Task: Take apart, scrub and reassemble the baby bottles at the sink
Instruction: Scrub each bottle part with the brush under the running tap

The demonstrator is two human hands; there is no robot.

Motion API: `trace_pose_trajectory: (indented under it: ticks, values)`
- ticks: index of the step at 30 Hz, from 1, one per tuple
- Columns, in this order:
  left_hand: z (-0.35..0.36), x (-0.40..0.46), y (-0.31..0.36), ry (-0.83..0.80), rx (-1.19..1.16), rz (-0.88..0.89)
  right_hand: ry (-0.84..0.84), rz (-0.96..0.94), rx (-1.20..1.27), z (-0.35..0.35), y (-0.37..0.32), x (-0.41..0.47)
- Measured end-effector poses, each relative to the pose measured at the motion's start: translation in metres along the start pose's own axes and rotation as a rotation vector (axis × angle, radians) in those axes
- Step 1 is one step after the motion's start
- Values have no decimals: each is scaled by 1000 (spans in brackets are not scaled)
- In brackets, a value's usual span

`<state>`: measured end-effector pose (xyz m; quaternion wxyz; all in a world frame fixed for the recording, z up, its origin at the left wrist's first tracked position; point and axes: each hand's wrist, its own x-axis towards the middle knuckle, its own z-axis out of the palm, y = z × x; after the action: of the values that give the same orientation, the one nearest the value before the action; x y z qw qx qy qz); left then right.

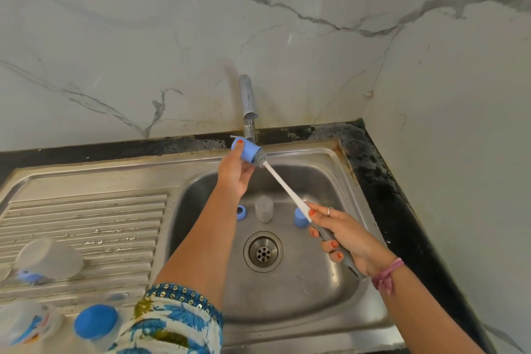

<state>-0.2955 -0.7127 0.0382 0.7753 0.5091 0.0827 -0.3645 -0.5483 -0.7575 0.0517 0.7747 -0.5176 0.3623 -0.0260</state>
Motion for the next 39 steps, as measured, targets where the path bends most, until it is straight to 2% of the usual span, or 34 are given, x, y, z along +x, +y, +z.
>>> trace_pose_trajectory:
  ticks: [3, 9, 13, 18, 23, 25, 29, 34, 39]
  values:
    - [-11, 0, 14, 101, 353, 182, 62, 2, -100, -3, 1, -6]
    - [-42, -27, 37, 11, 1008, 422, 162, -102, -452, 14, 5, 5]
    - [-61, -47, 46, -3, 1089, 453, 185, -153, -867, 33, 5, 12]
    - [-87, -69, 58, -19, 1311, 529, 174, -178, -1055, 50, 17, 12]
    - [-109, -86, 67, 60, 1476, 559, 199, -198, -1115, 70, 23, 13]
    - [-117, -93, 75, 130, 1493, 551, 179, -203, -1024, 77, 25, 14]
    - [-140, -102, 91, 177, 1444, 469, 199, -213, -876, 91, 28, 19]
    - [-172, -108, 117, 226, 1559, 362, 159, -192, -755, 107, 33, 24]
    - [-202, -102, 131, 278, 1856, 160, 152, -171, -724, 113, 36, 28]
